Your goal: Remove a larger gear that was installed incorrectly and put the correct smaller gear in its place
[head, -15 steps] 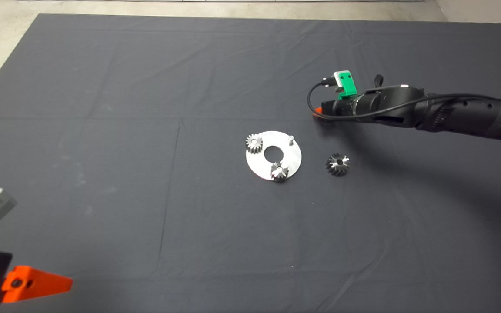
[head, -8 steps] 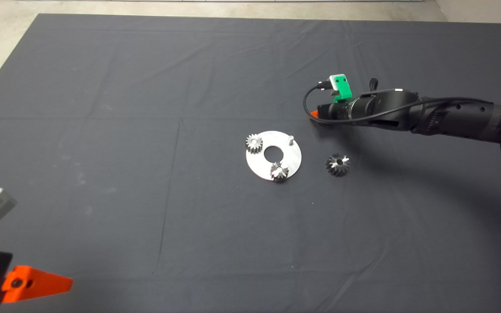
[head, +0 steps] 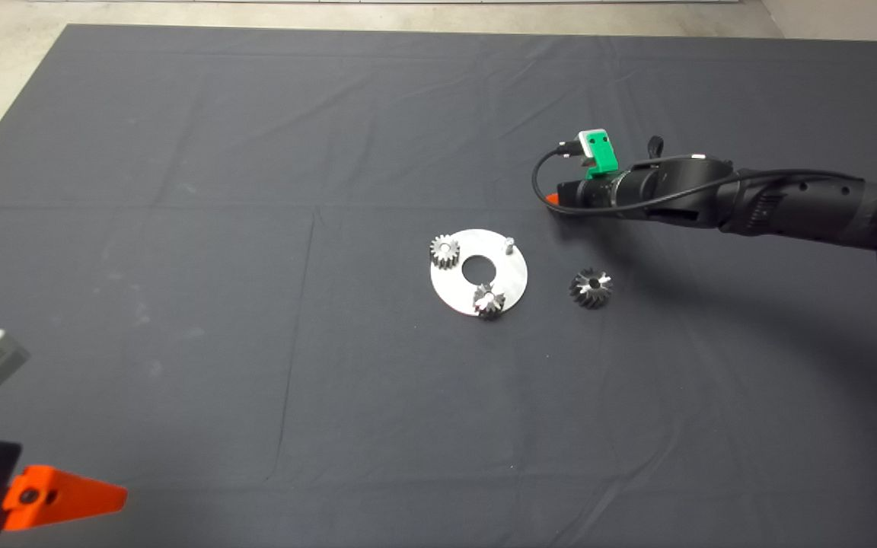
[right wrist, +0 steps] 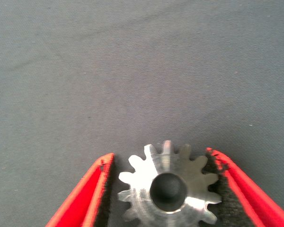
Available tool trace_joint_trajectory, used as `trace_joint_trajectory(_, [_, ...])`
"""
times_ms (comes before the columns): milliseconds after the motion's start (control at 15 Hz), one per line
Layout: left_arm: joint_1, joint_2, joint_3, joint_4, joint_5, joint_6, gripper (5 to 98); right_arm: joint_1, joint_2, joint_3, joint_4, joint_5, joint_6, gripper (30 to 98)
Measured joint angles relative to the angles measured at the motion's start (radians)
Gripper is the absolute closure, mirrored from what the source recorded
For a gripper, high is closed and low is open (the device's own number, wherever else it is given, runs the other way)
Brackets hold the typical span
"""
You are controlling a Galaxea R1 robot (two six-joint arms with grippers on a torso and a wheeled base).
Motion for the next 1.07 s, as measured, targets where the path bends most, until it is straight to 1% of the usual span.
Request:
trace_joint_trajectory(133, [0.000, 0.000, 0.000, 0.000, 0.000, 0.000, 5.5, 0.000, 0.000, -0.001, 0.000, -0.003, 0.000, 82.2])
trace_joint_trajectory(200, [0.000, 0.000, 0.000, 0.000, 0.000, 0.000, 5.5, 0.000, 0.000, -0.001, 0.000, -0.004, 0.000, 82.2])
trace_joint_trajectory(267, [0.000, 0.000, 0.000, 0.000, 0.000, 0.000, 5.5, 0.000, -0.001, -0.001, 0.000, -0.005, 0.000, 84.4])
trace_joint_trajectory(733, [0.000, 0.000, 0.000, 0.000, 0.000, 0.000, 5.5, 0.002, -0.006, 0.004, 0.004, -0.006, -0.003, 84.9])
trace_joint_trajectory(867, [0.000, 0.000, 0.000, 0.000, 0.001, 0.000, 5.5, 0.003, -0.020, 0.026, 0.023, -0.010, -0.010, 85.8])
trace_joint_trajectory(933, [0.002, 0.000, 0.000, 0.000, 0.001, 0.000, 5.5, 0.004, -0.028, 0.043, 0.039, -0.013, -0.014, 85.6])
trace_joint_trajectory(1067, [0.009, 0.002, 0.000, 0.000, 0.003, 0.000, 5.5, 0.020, -0.033, 0.071, 0.081, -0.025, -0.064, 85.7])
